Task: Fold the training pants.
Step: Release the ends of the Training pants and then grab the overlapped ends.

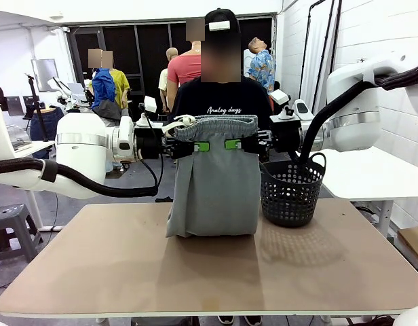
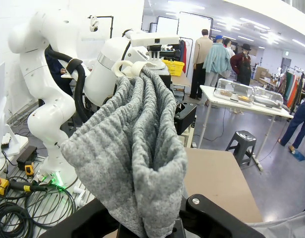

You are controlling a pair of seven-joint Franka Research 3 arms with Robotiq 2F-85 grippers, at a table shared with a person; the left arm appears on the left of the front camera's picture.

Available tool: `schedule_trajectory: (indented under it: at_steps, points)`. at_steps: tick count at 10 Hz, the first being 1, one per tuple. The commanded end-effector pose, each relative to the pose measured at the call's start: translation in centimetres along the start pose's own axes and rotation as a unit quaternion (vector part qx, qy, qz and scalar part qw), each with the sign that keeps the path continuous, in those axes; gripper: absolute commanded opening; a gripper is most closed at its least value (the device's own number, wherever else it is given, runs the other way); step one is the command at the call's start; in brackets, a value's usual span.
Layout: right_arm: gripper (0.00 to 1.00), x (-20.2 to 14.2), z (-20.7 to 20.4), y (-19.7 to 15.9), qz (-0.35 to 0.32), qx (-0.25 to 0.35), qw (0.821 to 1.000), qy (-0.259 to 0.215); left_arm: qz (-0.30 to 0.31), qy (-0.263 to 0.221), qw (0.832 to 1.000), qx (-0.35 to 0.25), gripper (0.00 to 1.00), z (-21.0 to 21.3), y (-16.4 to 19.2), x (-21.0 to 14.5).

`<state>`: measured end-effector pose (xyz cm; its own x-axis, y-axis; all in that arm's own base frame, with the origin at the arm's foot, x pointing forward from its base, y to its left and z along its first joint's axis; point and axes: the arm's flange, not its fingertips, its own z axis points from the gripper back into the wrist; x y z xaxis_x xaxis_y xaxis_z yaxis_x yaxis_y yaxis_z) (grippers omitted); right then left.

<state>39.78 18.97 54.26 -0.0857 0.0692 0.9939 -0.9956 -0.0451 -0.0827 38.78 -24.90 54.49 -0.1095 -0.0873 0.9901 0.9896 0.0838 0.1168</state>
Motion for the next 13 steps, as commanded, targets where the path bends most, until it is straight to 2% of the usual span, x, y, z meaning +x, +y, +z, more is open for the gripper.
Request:
schedule_trajectory:
  at_steps: [1, 13]
  points:
    - [0.00, -0.06, 0.05, 0.42, 0.002, -0.001, 1.000, -0.010, 0.002, -0.002, 1.000, 0.000, 0.00, -0.08, -0.15, 0.29]
    - [0.00, -0.06, 0.05, 0.42, 0.002, -0.001, 1.000, -0.010, 0.002, -0.002, 1.000, 0.000, 0.00, -0.08, -0.15, 0.29]
